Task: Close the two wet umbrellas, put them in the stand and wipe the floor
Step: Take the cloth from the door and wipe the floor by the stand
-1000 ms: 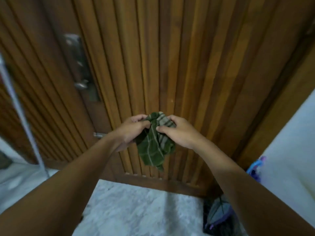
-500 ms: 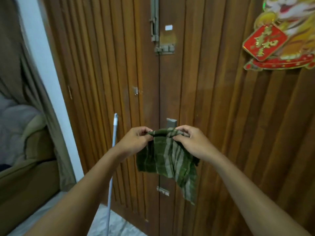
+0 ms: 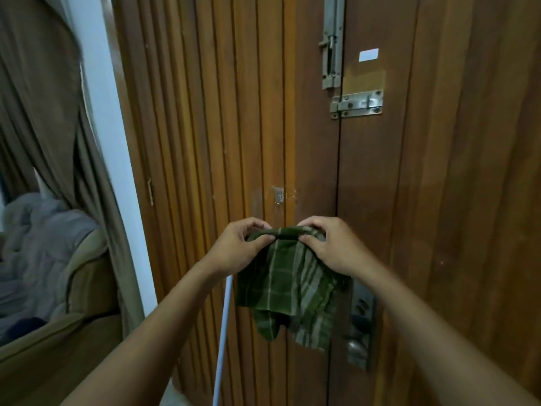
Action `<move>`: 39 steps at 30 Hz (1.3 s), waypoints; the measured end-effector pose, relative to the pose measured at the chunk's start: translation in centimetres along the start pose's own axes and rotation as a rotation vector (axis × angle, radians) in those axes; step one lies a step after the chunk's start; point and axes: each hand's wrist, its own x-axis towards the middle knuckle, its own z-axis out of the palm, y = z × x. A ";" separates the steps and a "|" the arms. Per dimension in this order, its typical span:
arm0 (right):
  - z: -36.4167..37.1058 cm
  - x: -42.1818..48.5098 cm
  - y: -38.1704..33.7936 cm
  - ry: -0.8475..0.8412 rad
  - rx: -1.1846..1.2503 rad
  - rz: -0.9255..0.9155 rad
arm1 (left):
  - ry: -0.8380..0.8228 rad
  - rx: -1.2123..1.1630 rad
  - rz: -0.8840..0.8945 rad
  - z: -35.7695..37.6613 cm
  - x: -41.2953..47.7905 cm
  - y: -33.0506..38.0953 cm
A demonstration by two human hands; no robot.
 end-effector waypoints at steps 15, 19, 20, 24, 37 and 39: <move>6.8 15.0 2.0 0.500 -0.563 -0.001 | 0.183 0.005 0.269 -2.1 18.6 -9.5; 9.0 14.3 2.9 0.568 -0.664 0.097 | 0.169 0.055 0.423 -1.1 20.2 -12.0; 9.6 13.8 3.1 0.579 -0.676 0.134 | 0.178 0.080 0.443 -0.8 20.4 -12.7; 11.8 12.4 3.0 0.628 -0.645 0.276 | 0.130 0.026 0.486 0.0 19.5 -15.0; 17.6 10.8 3.1 0.712 -0.543 0.297 | -0.140 -0.075 0.571 -2.6 19.7 -18.3; 20.2 9.8 2.9 0.825 -0.680 0.241 | -0.105 -0.085 0.555 -3.9 19.3 -20.4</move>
